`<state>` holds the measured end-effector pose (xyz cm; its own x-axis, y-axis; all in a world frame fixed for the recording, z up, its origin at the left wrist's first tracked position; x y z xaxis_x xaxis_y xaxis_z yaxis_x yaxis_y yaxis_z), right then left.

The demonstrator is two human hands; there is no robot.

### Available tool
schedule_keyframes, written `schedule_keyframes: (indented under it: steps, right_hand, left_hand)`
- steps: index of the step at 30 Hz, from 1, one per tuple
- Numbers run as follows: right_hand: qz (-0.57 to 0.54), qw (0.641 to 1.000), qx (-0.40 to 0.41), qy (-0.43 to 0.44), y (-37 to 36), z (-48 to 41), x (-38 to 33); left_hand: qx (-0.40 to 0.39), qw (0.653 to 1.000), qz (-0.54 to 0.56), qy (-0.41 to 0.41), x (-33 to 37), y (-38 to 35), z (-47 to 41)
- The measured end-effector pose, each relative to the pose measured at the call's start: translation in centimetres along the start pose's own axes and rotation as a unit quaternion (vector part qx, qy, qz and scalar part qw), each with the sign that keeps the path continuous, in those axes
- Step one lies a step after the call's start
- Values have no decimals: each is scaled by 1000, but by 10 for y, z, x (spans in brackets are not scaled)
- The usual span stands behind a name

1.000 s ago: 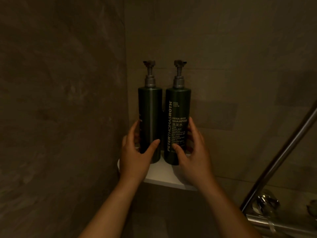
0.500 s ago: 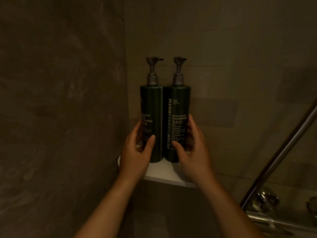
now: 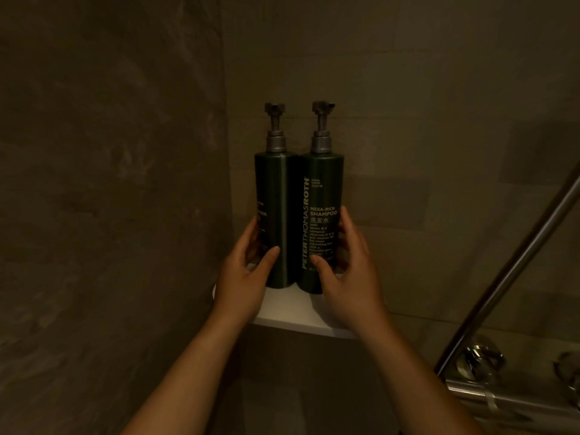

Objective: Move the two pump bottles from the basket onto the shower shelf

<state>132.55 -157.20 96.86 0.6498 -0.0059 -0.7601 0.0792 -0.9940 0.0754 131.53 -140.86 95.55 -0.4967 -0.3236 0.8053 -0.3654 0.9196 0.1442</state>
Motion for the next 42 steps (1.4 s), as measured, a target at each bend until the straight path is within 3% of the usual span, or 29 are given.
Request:
schedule_keyframes:
  steps: [4, 9, 30, 42]
  right_hand:
    - [4, 1000, 5, 2, 0, 1, -1]
    - [10, 1000, 11, 4, 0, 0, -1]
    - [31, 999, 25, 14, -1, 2, -5]
    - [24, 999, 35, 15, 8, 3, -12]
  left_hand:
    - [-4, 1000, -11, 6, 1, -3, -2]
    - [32, 994, -100, -5, -3, -4, -3]
    - [-4, 996, -85, 6, -9, 2, 0]
    - [64, 985, -159, 25, 16, 3, 16]
Point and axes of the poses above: each hand's wrist, its own z-axis away from the middle knuckle, its own y-axis out of the back of the hand, x = y × z, the point moved 1 cm from there along -z, towards the middle knuckle, and after that the axes turned 12 degrees about -z, right-handed, at the moved point
